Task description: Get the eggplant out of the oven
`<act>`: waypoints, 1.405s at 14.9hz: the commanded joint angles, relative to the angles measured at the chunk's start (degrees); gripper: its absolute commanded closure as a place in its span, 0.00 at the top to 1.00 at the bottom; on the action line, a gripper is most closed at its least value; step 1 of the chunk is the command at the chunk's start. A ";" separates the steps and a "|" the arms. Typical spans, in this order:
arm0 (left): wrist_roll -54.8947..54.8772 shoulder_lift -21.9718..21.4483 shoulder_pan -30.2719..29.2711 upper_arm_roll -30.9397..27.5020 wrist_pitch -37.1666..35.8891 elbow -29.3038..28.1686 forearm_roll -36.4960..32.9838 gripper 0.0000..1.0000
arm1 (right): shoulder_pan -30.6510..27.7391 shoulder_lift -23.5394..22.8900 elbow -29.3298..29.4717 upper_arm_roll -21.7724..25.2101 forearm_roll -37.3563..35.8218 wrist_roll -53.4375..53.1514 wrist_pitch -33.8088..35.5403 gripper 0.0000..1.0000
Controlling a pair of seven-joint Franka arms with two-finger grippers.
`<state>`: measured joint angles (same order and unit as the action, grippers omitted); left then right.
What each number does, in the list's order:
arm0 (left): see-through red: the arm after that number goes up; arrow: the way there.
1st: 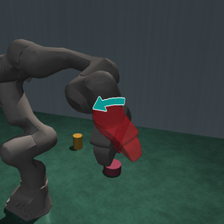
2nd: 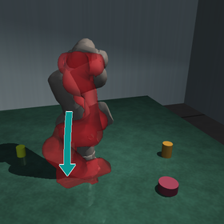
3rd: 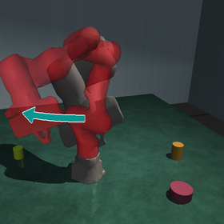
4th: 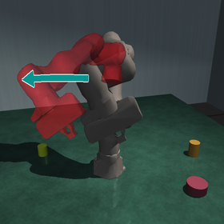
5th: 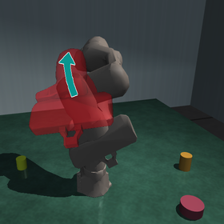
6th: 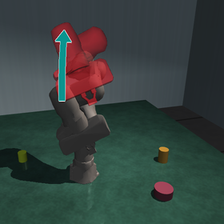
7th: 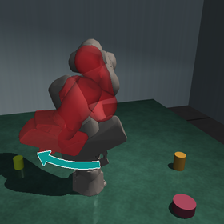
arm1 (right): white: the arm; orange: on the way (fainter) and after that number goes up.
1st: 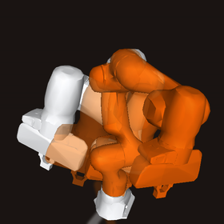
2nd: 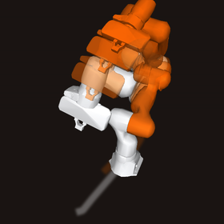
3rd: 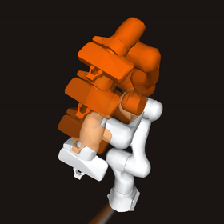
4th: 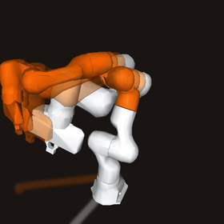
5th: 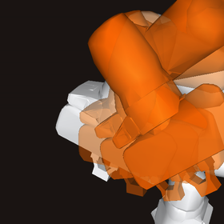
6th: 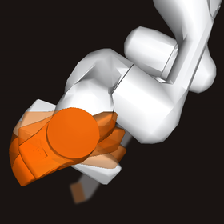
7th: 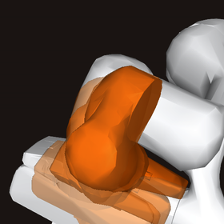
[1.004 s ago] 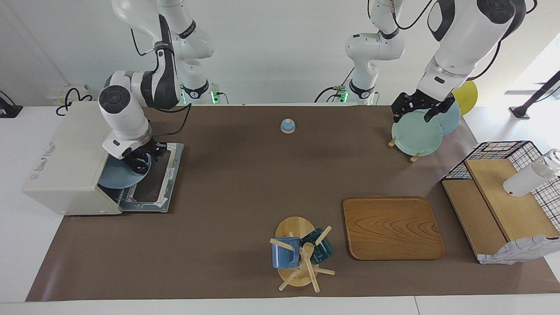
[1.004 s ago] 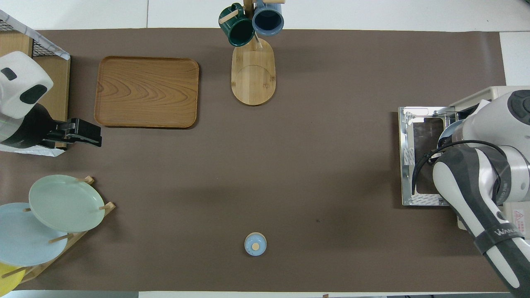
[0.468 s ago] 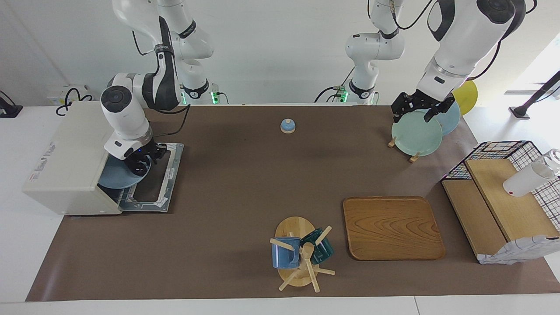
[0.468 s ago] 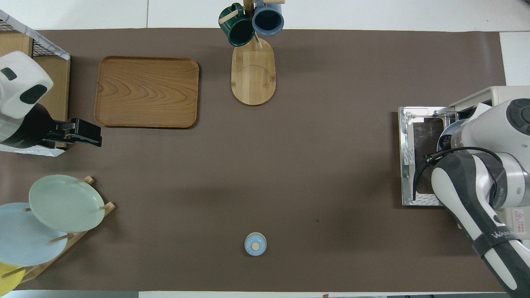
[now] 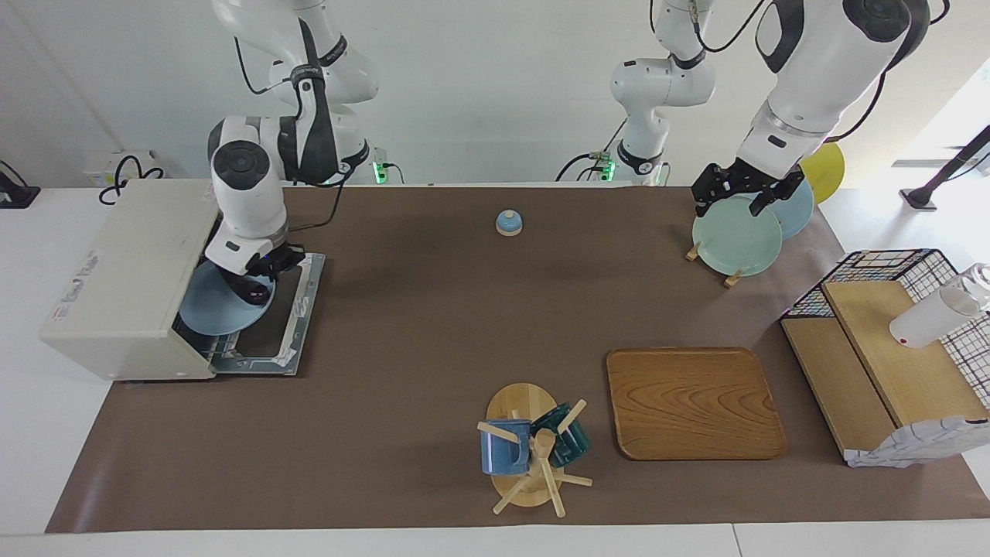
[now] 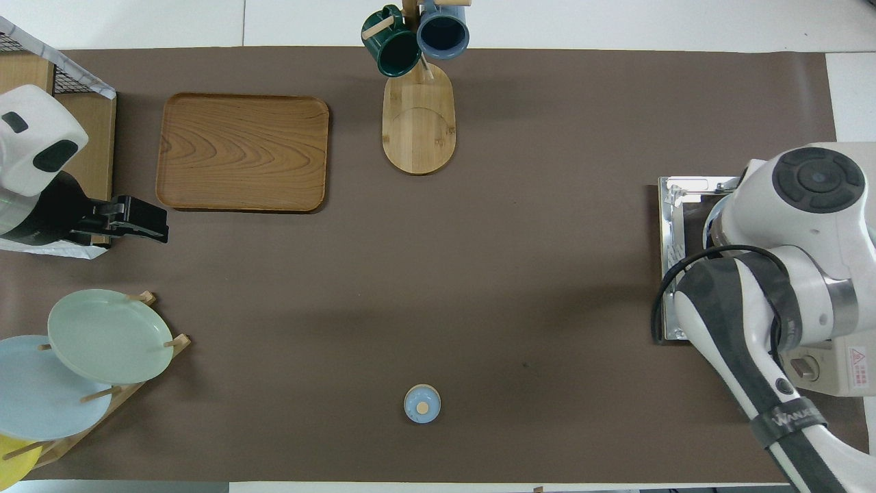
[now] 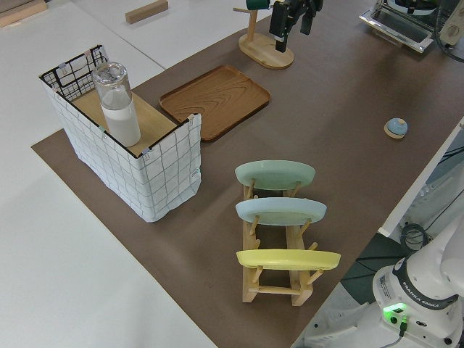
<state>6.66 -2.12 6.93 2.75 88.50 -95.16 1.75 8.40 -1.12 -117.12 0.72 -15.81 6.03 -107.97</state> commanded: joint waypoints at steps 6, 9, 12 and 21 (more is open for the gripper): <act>0.11 -0.25 -0.78 0.33 3.69 -0.38 -0.87 1.00 | 17.86 -4.42 8.49 -0.36 4.35 -20.24 1.10 0.00; 1.95 -0.08 -0.87 0.33 4.57 -0.20 -0.61 1.00 | 26.19 -8.17 12.94 -0.63 6.93 -29.01 1.26 0.00; 2.40 -0.08 -1.48 0.33 4.75 -0.20 -0.61 1.00 | 34.37 -22.65 28.21 -0.63 6.84 -44.22 4.77 0.00; 2.22 -0.08 -2.45 0.33 5.54 -0.37 -0.61 1.00 | 36.51 -26.13 21.94 -0.80 10.35 -49.26 -13.75 0.00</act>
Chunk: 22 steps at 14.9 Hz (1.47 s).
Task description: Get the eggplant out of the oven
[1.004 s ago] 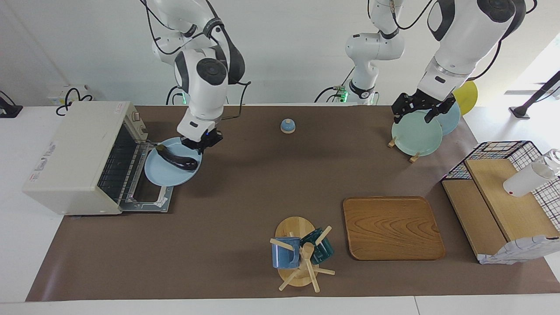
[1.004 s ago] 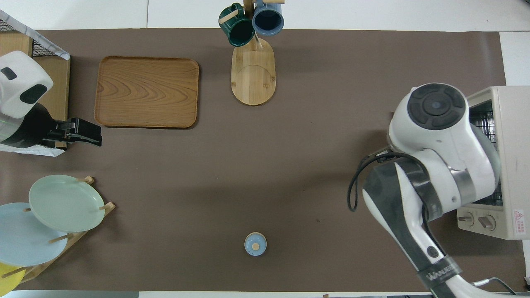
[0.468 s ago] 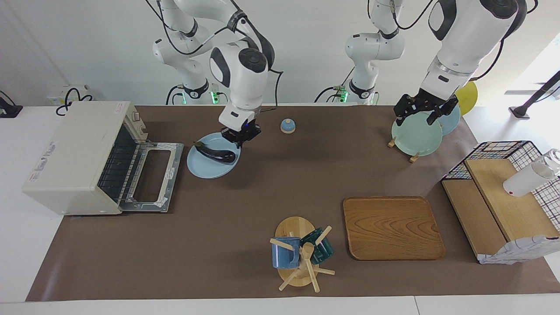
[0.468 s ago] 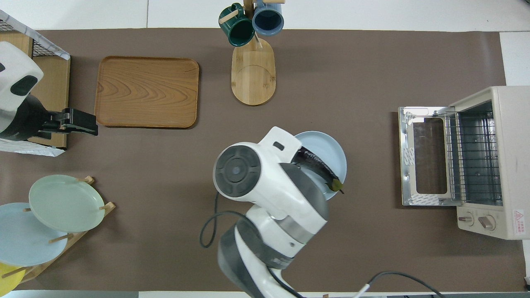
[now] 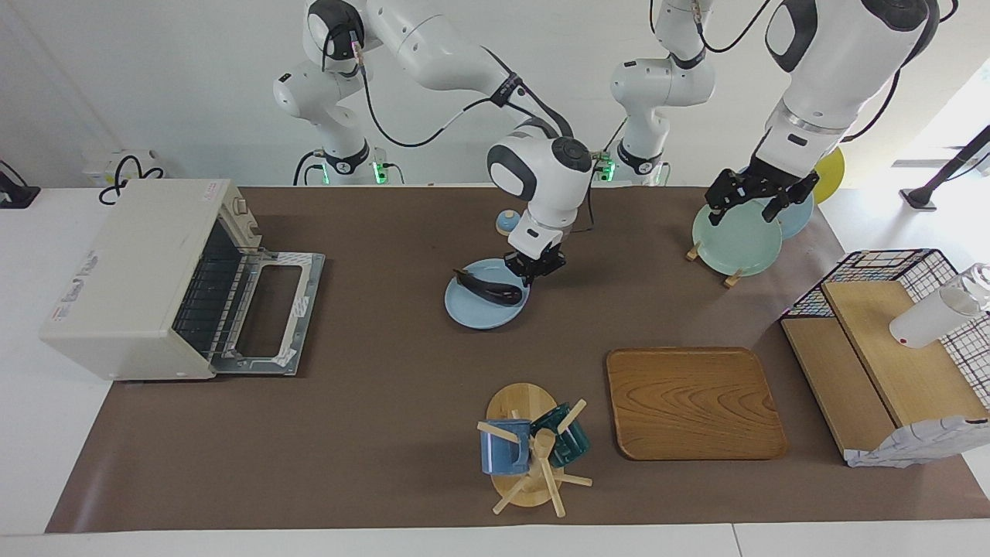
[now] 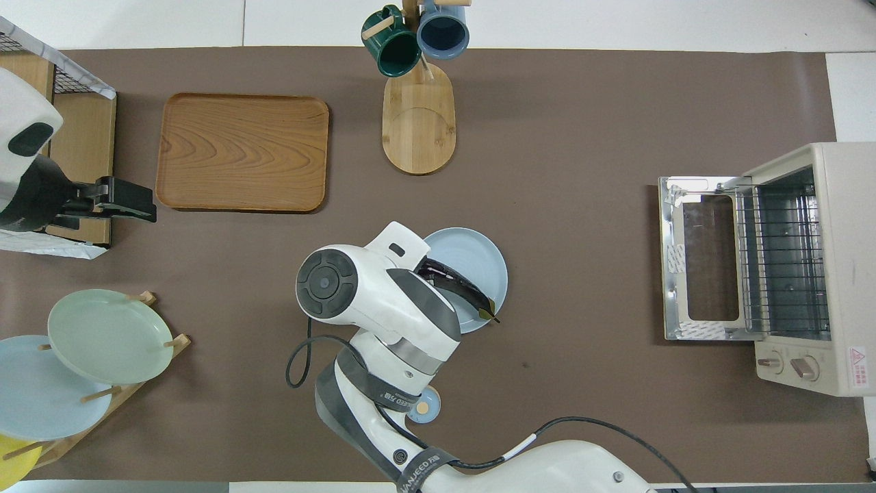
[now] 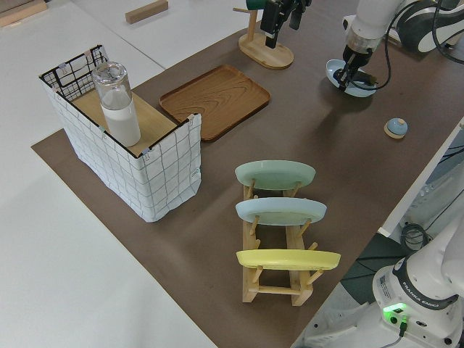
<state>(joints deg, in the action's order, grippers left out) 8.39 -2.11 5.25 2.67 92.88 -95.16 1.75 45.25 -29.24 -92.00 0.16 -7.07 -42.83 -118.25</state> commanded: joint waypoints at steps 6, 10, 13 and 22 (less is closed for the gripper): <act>0.75 -2.02 -0.15 0.49 6.25 -5.72 -0.44 1.00 | -0.78 2.52 1.29 -0.25 3.82 -0.68 -1.21 0.24; 0.74 -3.33 0.55 1.10 9.06 -10.11 -0.35 1.00 | -7.79 10.24 0.08 0.28 3.65 10.37 10.46 0.17; 4.68 -4.66 4.06 1.19 12.32 -14.78 -0.35 1.00 | -15.61 13.33 -3.17 0.28 1.64 17.23 16.62 0.00; 41.22 2.27 22.33 1.11 27.68 -19.27 3.52 1.00 | -29.59 20.10 -25.85 0.19 -9.00 27.27 2.07 0.00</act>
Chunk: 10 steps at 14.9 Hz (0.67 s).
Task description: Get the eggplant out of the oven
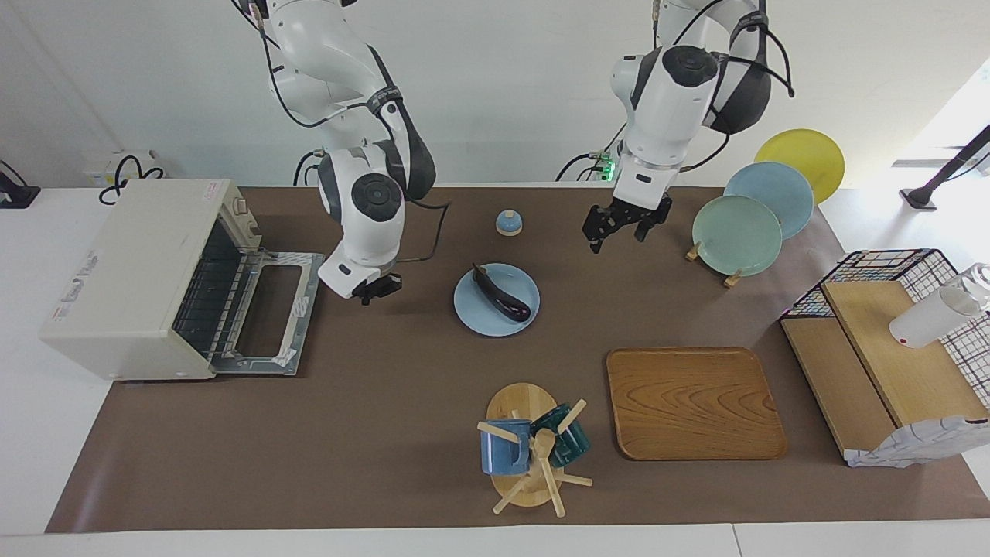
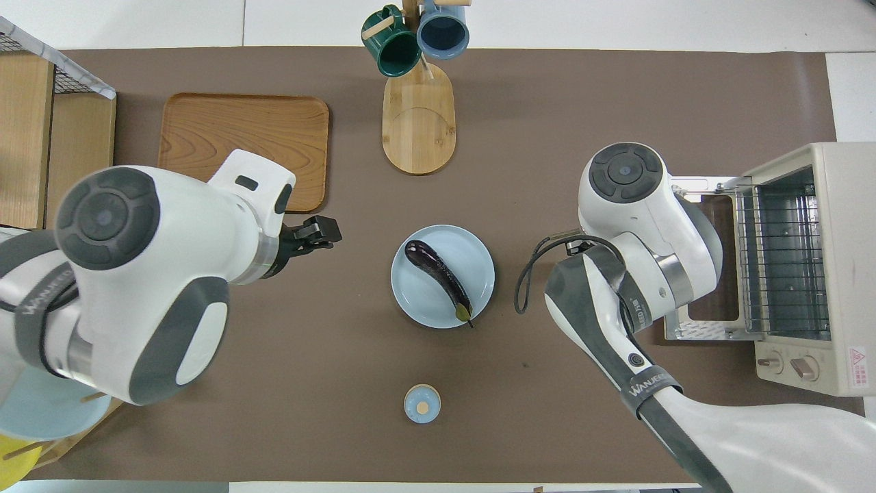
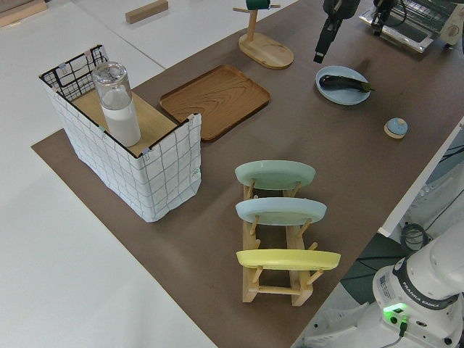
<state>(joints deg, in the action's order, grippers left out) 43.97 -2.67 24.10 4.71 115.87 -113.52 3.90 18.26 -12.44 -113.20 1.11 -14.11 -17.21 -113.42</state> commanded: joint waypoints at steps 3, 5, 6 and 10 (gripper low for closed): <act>21.29 8.72 10.60 -0.93 13.39 -1.00 1.37 1.00 | -6.29 4.18 -9.22 -0.76 -1.98 4.55 -8.56 0.00; 26.24 11.10 12.63 -0.93 17.89 -1.00 1.37 1.00 | -6.92 4.18 -10.63 -0.76 -1.98 4.73 -9.71 0.00; 27.48 12.94 14.29 -1.02 19.30 -0.65 1.37 1.00 | -7.71 4.18 -11.16 -0.76 -1.98 4.91 -10.58 0.00; 29.85 18.92 17.91 -1.19 21.50 -0.21 1.11 1.00 | -9.99 3.56 -12.13 -0.67 -2.33 7.89 -12.35 0.00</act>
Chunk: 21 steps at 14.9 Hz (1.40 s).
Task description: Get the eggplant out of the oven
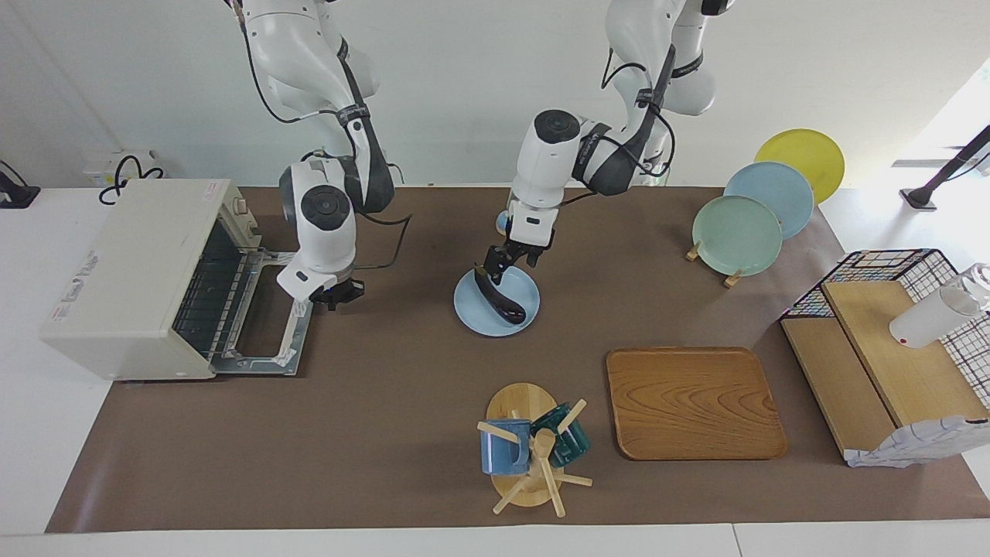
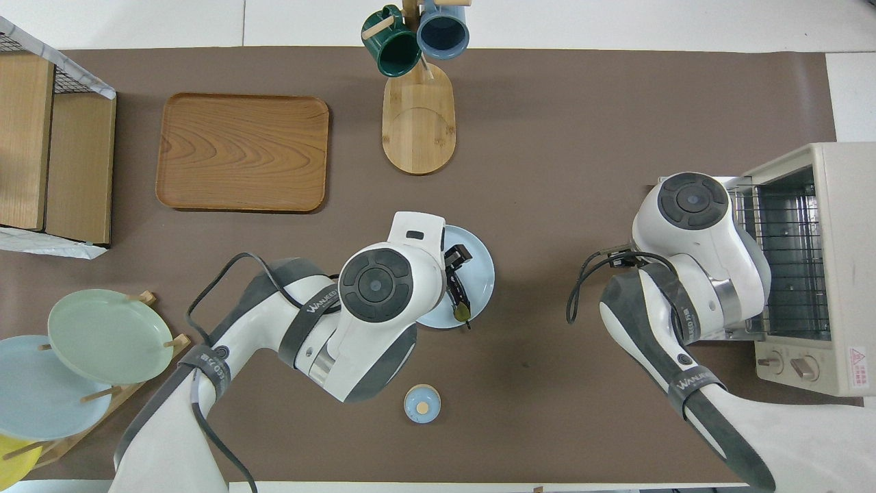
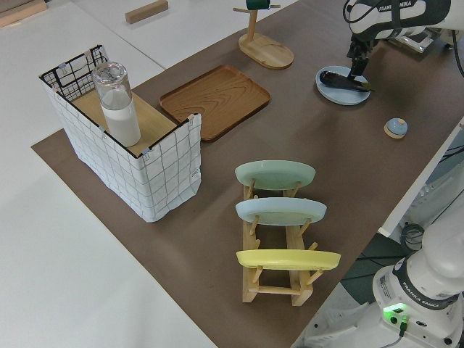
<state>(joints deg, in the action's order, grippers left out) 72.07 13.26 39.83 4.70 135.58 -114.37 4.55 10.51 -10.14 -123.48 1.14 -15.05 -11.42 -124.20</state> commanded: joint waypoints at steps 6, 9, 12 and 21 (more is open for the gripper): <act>5.71 6.06 3.14 -1.27 4.69 0.63 0.02 0.97 | -4.17 1.44 -2.81 -0.70 -2.79 4.56 -1.57 0.00; 6.15 6.86 3.58 -1.62 5.22 0.81 -0.07 0.90 | -4.44 1.44 -2.81 -0.70 -3.32 5.26 -1.57 0.00; 6.07 6.95 3.59 -1.71 4.78 1.78 -0.68 0.62 | -4.53 1.35 -0.45 -0.70 -7.10 9.57 0.70 0.00; 4.05 3.01 0.52 -1.62 2.06 2.48 -4.11 0.00 | -9.09 4.86 8.88 -0.79 -6.31 19.23 12.23 0.00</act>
<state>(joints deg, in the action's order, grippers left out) 76.99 19.19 41.39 3.38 139.80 -111.86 1.91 5.61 -5.78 -115.56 -0.14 -18.88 3.62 -111.37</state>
